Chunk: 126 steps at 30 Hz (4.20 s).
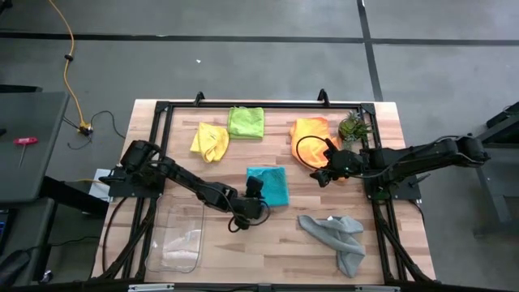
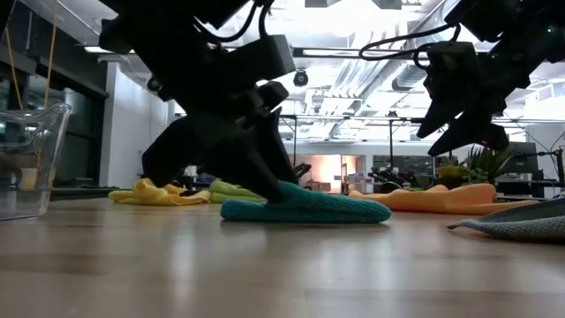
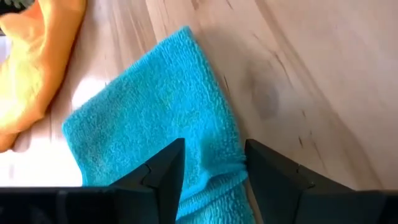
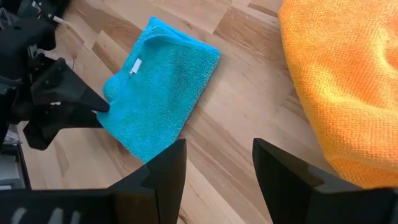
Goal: Fold microfiber towels
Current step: Fold the blue microfiber towel, then stack the blue microfiber towel on the green microfiber towel
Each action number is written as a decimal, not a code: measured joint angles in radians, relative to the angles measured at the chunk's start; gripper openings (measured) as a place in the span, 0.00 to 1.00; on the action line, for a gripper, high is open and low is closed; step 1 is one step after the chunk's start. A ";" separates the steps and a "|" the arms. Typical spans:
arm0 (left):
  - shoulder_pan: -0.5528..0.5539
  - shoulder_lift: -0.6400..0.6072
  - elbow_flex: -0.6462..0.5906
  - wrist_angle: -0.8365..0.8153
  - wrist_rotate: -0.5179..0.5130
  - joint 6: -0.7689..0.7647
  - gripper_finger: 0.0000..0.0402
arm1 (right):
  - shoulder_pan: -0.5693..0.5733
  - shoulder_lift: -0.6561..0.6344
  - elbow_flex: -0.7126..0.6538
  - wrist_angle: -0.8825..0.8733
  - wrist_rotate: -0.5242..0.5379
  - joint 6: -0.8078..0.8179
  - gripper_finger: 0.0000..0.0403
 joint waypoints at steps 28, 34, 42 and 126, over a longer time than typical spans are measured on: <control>0.114 -0.223 0.000 -0.308 0.023 0.170 0.00 | 0.000 0.000 0.000 -0.014 0.037 -0.008 0.44; 0.145 -0.175 0.000 -0.354 0.016 0.170 0.00 | 0.000 0.000 0.000 -0.016 0.037 -0.001 0.44; 0.180 -0.090 0.000 -0.438 0.078 0.132 0.03 | 0.000 0.000 0.000 -0.018 0.036 0.019 0.44; 0.875 -0.732 -0.357 0.235 1.079 -0.435 0.56 | 0.125 0.874 0.494 0.265 -0.031 0.758 0.54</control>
